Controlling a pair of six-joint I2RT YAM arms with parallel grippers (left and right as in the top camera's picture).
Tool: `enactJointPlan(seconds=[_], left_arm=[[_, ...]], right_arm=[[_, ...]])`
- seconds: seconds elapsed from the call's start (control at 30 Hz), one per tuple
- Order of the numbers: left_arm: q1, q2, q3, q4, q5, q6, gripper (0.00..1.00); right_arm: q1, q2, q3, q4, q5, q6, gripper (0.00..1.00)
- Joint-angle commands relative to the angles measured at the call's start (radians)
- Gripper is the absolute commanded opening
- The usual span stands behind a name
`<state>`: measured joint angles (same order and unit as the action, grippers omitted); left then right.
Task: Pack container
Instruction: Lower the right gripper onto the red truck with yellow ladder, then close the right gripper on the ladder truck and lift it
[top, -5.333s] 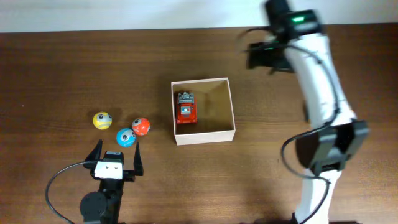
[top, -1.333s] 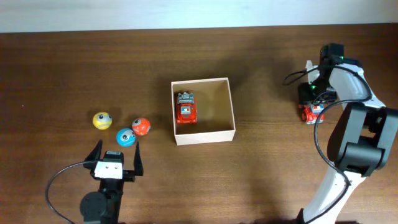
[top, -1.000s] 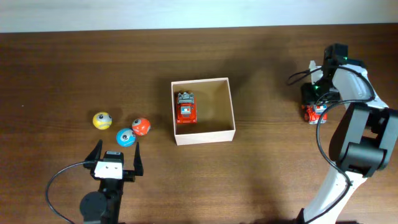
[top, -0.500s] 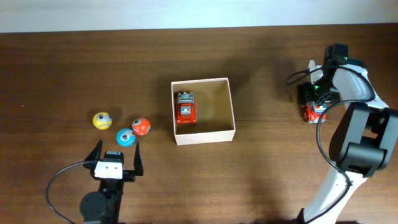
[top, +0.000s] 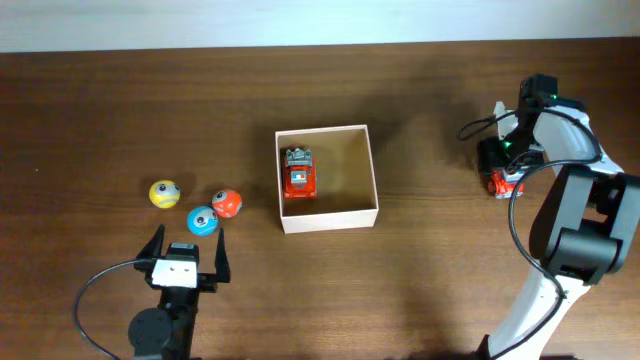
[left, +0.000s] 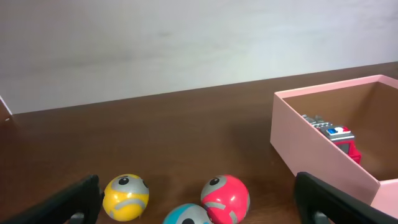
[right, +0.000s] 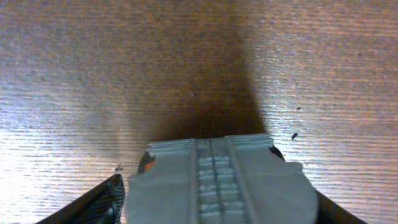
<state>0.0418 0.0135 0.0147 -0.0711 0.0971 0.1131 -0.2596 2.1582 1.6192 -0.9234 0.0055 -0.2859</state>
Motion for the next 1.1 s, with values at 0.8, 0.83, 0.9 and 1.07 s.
enactJointPlan(seconds=[0.8, 0.83, 0.9, 1.07], left_arm=[[0.002, -0.007, -0.006, -0.001, -0.007, 0.016, 0.99], [0.002, -0.007, -0.006, -0.001, -0.007, 0.016, 0.99], [0.002, -0.007, -0.006, -0.002, -0.007, 0.016, 0.99], [0.002, -0.007, -0.006, -0.002, -0.007, 0.016, 0.99]], right_arm=[[-0.002, -0.018, 0.121, -0.068, -0.251, 0.006, 0.64], [-0.002, -0.018, 0.135, -0.077, -0.279, 0.006, 0.64], [-0.002, -0.018, 0.169, -0.103, -0.352, 0.006, 0.64], [-0.002, -0.018, 0.230, -0.138, -0.431, 0.005, 0.64]])
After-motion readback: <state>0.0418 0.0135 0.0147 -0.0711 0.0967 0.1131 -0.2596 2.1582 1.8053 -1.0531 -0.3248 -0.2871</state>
